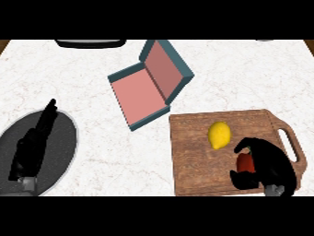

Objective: Pick the bell pepper from the cutting board and place it in the cardboard box

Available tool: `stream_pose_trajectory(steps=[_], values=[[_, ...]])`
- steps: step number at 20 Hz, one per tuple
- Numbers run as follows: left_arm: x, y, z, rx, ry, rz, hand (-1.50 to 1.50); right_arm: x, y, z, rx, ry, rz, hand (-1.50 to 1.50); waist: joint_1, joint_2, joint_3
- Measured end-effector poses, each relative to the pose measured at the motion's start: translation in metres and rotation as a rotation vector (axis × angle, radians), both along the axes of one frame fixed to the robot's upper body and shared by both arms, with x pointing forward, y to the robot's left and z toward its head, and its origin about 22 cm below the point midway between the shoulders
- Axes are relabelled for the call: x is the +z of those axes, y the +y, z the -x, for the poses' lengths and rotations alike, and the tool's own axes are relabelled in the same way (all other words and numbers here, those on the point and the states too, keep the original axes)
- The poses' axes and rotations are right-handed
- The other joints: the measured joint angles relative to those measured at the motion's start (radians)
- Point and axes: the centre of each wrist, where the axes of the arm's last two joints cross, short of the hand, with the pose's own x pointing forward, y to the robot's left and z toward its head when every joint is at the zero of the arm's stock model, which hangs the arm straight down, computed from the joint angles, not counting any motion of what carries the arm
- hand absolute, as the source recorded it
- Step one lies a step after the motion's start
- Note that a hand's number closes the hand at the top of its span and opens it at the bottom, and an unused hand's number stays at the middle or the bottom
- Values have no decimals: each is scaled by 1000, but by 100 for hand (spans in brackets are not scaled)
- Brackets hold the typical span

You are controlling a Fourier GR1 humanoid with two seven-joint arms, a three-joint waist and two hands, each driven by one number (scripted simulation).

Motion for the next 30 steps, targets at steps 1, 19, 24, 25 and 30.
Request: stream_pose_trajectory(steps=[1, 19, 24, 25, 30], values=[[3, -1, -3, -1, -3, -3, 0, 0, -4, -3, -3, -20, 24, 150, 0, 0, 0], [3, -1, -1, -7, -4, -3, 0, 31, -10, -32, 140, -278, 248, 150, 2, 2, 2], [2, 1, -1, -4, 3, -1, 0, 65, -5, -31, 159, -379, 208, 150, -1, 2, 2], [1, 1, 1, -3, 4, 0, 0, 72, -4, -29, 170, -421, 167, 150, -2, 1, 2], [-1, -4, 1, -7, 2, -4, 0, 109, 13, -30, 244, -631, -40, 150, 3, 1, 2]])
